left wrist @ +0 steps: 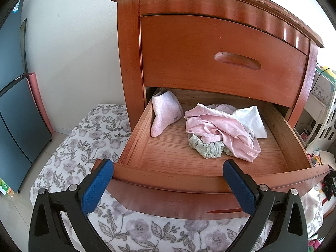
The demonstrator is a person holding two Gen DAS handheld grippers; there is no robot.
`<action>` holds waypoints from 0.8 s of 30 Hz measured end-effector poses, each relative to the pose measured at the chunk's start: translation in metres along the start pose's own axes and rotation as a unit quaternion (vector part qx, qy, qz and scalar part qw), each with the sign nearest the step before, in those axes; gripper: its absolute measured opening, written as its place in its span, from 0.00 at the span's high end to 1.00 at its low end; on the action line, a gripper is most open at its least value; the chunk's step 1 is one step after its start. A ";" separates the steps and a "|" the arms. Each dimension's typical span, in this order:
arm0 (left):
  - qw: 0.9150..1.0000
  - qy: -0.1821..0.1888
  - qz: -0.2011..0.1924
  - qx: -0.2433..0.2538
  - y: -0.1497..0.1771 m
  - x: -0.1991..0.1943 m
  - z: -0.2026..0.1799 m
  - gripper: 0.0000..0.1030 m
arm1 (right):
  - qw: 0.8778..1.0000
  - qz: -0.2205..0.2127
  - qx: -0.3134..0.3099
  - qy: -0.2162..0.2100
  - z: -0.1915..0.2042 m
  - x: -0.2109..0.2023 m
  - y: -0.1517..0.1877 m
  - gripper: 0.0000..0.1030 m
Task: Take underwear out of drawer
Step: 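Carry the white sock over the bed pile and open the right gripper, then raise the open right gripper and move it back into the drawer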
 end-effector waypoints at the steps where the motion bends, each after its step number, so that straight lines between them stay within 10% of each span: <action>1: 1.000 0.000 0.000 0.000 0.000 0.000 0.000 0.00 | 1.000 0.001 0.000 0.000 0.000 0.000 0.000 0.38; 11: 1.000 0.000 0.000 0.000 0.000 0.000 0.000 0.00 | 1.000 -0.008 -0.009 -0.004 0.008 -0.004 0.001 0.01; 24: 1.000 0.000 0.000 0.000 0.000 0.000 0.000 0.00 | 0.999 -0.044 -0.020 0.025 0.003 -0.014 -0.007 0.00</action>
Point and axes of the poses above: each gripper's, at about its wrist camera, not at the fingertips, and x roughly the way its jaws point, z to its left, y to its underside, the point moved 10 cm from there along x, roughly the way its jaws point, and after that the axes turned 8 degrees about y, right-handed, at the moved point
